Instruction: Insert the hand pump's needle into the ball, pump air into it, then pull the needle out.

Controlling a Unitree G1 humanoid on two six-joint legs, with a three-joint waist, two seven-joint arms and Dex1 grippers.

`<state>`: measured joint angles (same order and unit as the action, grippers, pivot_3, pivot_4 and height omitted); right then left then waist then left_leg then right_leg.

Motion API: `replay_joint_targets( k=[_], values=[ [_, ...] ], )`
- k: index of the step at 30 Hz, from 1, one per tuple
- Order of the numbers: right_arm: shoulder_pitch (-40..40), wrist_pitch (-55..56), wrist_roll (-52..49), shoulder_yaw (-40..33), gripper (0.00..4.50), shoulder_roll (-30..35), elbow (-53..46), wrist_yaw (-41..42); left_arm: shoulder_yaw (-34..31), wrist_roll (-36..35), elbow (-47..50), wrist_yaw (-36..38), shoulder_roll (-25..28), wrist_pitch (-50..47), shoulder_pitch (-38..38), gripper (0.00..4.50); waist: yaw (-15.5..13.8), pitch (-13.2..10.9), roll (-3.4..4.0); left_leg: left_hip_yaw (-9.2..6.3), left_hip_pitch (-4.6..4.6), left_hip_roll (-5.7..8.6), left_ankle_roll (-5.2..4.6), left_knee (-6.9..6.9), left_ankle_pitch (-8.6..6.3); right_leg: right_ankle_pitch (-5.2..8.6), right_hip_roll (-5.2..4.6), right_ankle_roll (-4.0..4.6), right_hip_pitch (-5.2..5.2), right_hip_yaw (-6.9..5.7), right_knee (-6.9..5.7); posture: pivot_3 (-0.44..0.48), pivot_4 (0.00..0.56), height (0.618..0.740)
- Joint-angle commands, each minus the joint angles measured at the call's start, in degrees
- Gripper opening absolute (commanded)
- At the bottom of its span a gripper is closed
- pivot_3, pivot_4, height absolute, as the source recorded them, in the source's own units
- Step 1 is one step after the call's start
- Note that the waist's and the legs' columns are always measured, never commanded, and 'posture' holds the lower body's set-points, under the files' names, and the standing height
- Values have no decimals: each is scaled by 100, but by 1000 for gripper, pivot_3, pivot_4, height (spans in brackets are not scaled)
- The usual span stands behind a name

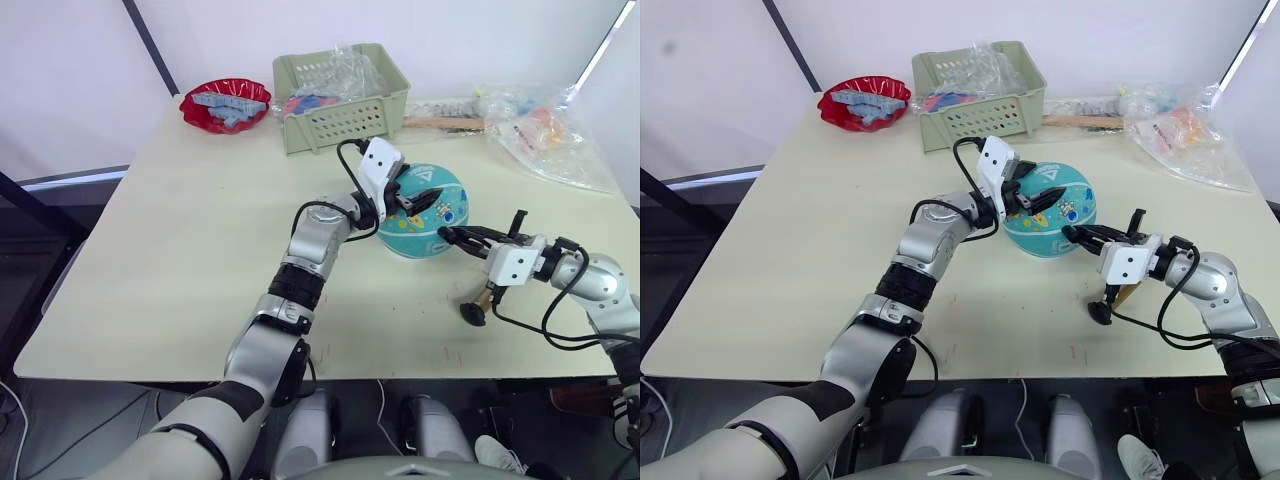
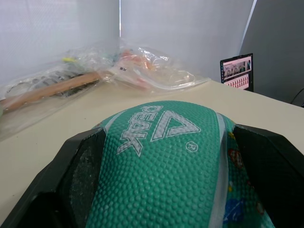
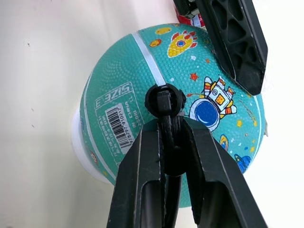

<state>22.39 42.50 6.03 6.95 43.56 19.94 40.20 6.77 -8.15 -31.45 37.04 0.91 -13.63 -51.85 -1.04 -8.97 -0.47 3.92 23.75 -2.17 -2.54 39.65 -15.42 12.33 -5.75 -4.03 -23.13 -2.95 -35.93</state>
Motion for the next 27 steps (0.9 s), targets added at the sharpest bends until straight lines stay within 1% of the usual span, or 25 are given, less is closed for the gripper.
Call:
replay_joint_targets(
  k=[1, 5, 8, 12, 15, 18, 25, 27],
  values=[
    [307, 363, -187, -198, 52, 70, 249, -22, 53, -13, 58, 41, -80, -23, 30, 4500, 9, 0, 0, 0, 0, 0, 0, 0, 0, 0, 0, 0, 0, 0, 0, 0, 150, 738],
    [383, 511, -163, -182, 52, 49, 433, 10, 125, 83, -138, 52, -98, 50, 70, 4500, 9, 0, 0, 1, 0, 0, 1, 0, 0, 0, 0, 0, 0, 0, 0, 0, 150, 738],
    [322, 484, -168, -199, 52, 67, 376, 11, 204, 196, -403, 44, -78, 89, 147, 4500, 8, 0, 0, 3, -1, 0, 1, 0, 1, 0, 0, 0, 0, 1, 1, 0, 150, 738],
    [118, 236, -257, -293, 52, 138, 41, 19, 361, 394, -699, 42, -87, 292, 227, 4500, 6, 0, 1, 3, -5, 0, 1, 0, 1, 0, 0, 0, 4, 2, 0, 0, 150, 738],
    [-29, 50, -294, -396, 52, 214, -288, -6, 357, 526, -1161, -160, -176, 467, 256, 4500, -12, 1, 1, 2, -10, 0, 1, 1, 1, 0, -2, -1, 11, 1, 0, 0, 150, 738],
    [-116, -98, -292, -439, 52, 251, -515, -20, 363, 610, -1417, -255, -223, 605, 238, 4500, -60, 2, 1, 1, -12, 1, 1, 1, 0, 0, -3, -1, 15, 0, 1, 0, 150, 738],
    [-610, -791, -337, -670, 52, 517, -1570, 41, 331, 750, -2052, -606, -508, 810, 248, 4500, -182, 8, 7, -25, -13, 8, -2, 16, -1, 1, 1, 0, 41, -8, 4, 0, 150, 738],
    [-733, -935, -351, -727, 52, 567, -1789, 57, 313, 770, -2155, -664, -560, 858, 241, 4500, -204, 9, 9, -40, -3, 12, -19, 39, -12, 3, 5, 2, 49, -8, 6, 0, 150, 738]
  ],
)
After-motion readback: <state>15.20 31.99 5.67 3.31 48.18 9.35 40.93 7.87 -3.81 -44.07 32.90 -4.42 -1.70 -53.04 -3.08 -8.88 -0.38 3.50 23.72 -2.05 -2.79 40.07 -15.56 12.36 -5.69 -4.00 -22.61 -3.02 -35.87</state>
